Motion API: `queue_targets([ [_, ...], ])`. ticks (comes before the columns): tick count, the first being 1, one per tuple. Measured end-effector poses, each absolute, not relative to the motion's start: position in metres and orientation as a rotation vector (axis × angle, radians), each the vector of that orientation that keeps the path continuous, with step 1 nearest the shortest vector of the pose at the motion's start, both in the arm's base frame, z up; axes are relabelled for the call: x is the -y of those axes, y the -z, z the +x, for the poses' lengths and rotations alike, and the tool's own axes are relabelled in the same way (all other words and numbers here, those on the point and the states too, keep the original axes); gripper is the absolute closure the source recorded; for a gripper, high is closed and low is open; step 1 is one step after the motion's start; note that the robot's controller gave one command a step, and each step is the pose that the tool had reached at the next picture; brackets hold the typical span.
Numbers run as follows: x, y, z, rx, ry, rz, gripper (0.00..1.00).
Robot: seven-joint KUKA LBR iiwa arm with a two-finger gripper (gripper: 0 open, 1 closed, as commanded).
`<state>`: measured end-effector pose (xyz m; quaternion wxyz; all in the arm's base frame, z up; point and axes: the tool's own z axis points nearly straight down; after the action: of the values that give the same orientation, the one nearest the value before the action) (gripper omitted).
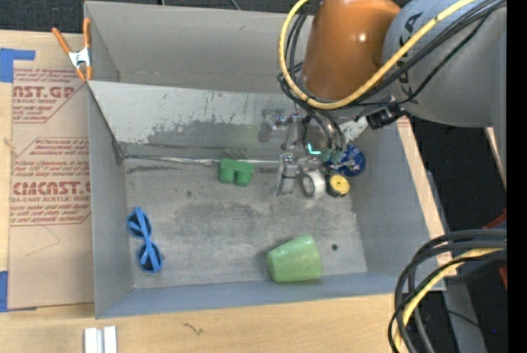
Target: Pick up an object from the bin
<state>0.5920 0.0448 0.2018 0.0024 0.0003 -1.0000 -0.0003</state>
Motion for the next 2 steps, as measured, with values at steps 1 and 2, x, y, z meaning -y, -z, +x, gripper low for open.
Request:
queue_targets([
  [1, 0.029, -0.116, 0.557, 3.13, -0.002, 0.179, 0.0],
  [2, 0.027, -0.102, 0.52, 3.113, -0.003, 0.585, 0.0],
])
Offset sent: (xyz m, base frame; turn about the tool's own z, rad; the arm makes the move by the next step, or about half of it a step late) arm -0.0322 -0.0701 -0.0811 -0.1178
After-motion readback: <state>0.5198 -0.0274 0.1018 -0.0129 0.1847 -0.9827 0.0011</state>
